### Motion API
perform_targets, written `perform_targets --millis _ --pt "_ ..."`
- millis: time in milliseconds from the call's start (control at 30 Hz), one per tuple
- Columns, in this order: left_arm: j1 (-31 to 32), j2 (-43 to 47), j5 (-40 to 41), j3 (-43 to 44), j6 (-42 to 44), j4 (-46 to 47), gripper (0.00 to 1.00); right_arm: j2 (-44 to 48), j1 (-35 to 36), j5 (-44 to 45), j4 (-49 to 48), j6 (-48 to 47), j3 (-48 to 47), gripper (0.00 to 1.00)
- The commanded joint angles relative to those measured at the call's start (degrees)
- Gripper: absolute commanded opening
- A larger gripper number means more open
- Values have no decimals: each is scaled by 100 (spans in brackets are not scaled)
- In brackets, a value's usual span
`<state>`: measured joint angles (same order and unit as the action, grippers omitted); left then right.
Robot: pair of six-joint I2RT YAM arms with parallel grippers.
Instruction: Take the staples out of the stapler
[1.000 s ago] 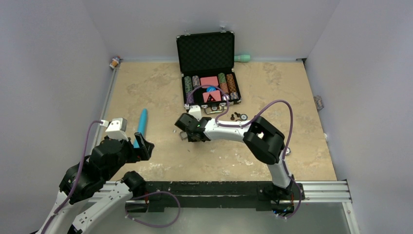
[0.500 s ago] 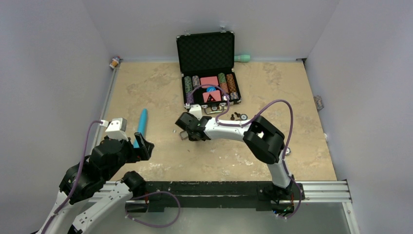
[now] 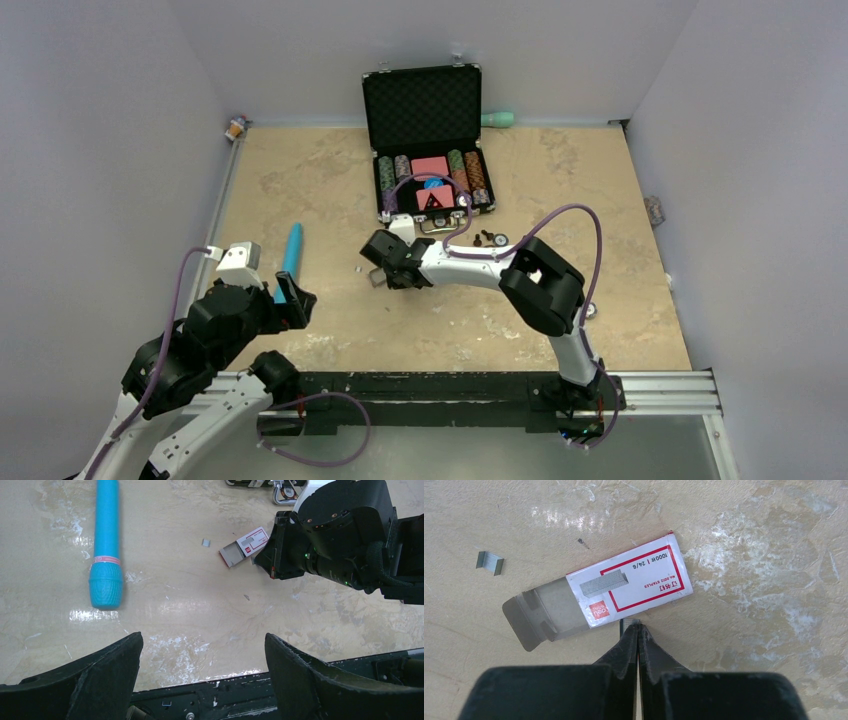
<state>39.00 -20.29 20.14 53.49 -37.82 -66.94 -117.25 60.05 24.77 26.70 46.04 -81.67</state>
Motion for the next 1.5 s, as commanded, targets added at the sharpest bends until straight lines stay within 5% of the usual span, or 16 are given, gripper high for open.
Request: perform_targets --millis 0,833,1467 --pt "-33 -70 -10 -49 117 216 94 -103 0 -52 233 74 66 0" --pt "-81 -106 -81 -54 148 247 94 1040 173 -110 494 63 261 0" --pt "-85 -89 -63 -58 144 244 94 212 108 -319 323 -439 -950 0"
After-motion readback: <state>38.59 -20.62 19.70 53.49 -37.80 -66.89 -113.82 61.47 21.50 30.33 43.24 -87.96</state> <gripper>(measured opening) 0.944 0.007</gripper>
